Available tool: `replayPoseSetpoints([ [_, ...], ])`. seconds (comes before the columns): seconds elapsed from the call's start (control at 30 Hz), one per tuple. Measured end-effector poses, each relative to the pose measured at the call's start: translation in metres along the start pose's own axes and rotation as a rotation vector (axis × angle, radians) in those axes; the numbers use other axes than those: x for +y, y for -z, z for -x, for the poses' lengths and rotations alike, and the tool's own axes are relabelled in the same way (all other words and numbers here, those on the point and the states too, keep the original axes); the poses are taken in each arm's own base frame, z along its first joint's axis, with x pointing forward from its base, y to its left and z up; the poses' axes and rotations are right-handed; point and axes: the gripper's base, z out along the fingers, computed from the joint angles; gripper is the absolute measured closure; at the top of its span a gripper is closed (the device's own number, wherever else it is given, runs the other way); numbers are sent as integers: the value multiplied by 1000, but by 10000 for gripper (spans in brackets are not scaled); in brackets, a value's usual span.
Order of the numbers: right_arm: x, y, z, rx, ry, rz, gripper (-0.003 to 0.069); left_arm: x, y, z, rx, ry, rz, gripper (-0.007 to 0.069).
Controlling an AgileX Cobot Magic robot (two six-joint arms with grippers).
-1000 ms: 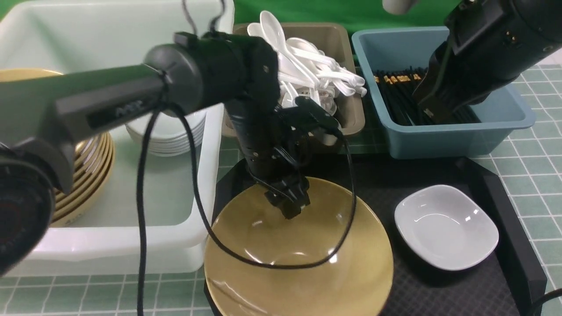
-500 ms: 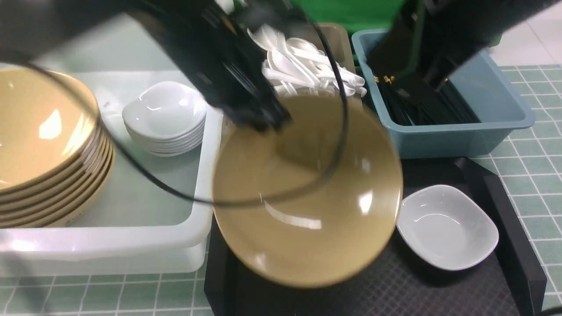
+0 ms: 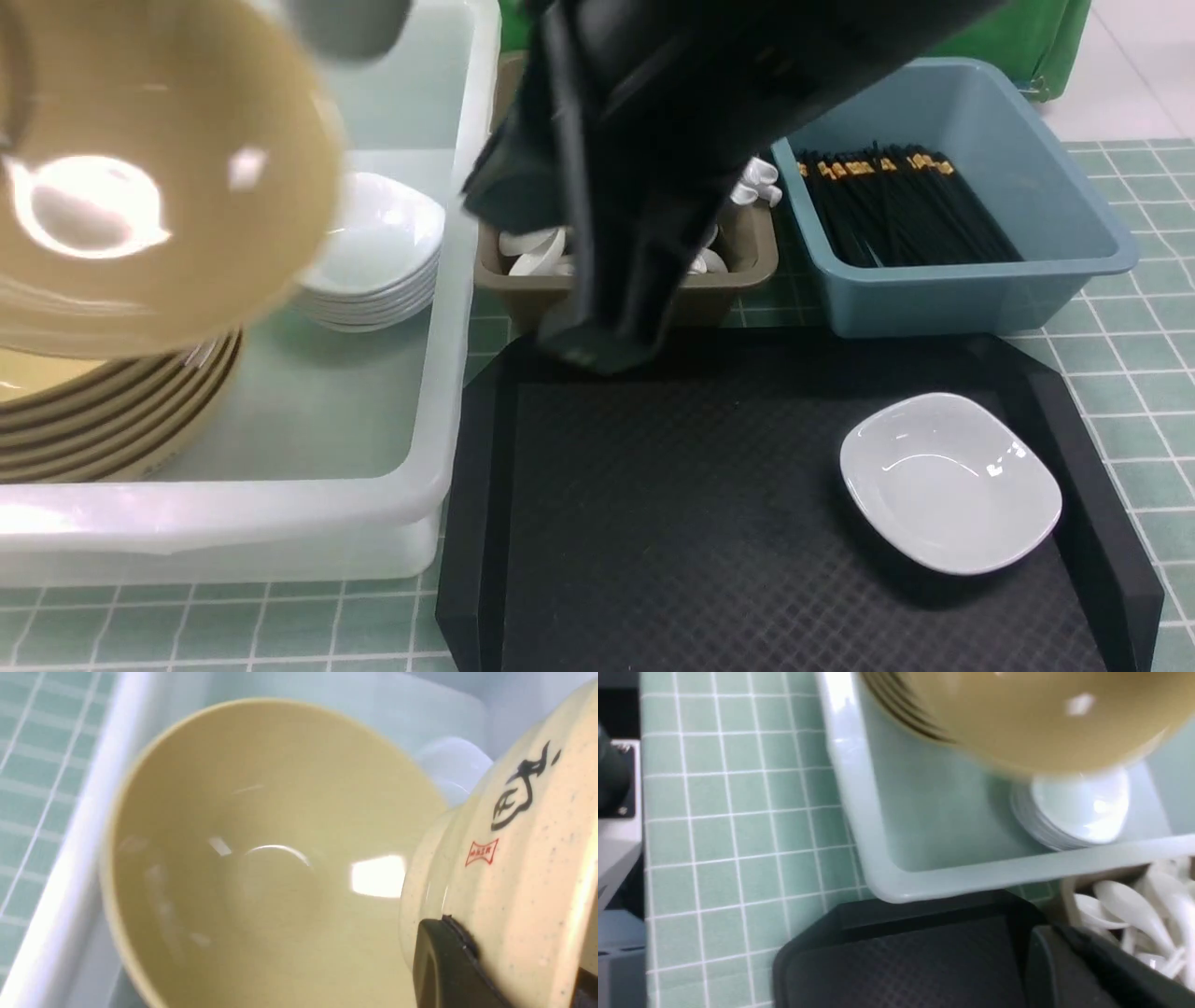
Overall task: On blue table put chopsticks spoon bowls plates into blue grey white boxes.
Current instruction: 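Place the tan bowl onto the bowl stack in the left bin with the left gripper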
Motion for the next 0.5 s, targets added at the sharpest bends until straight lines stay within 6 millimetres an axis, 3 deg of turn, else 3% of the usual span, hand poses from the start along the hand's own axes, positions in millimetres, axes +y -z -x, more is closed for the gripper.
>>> replayPoseSetpoints([
  [0.13, 0, -1, 0, 6, 1, 4, 621, 39, -25, 2, -21, 130, 30, 620],
  [0.3, 2, -1, -3, 43, 1, 22, 621, 62, -60, 2, 55, 146, 77, 592],
  [0.5, 2, -1, -6, 75, 9, 16, 621, 75, -80, 1, 104, 132, 96, 447],
])
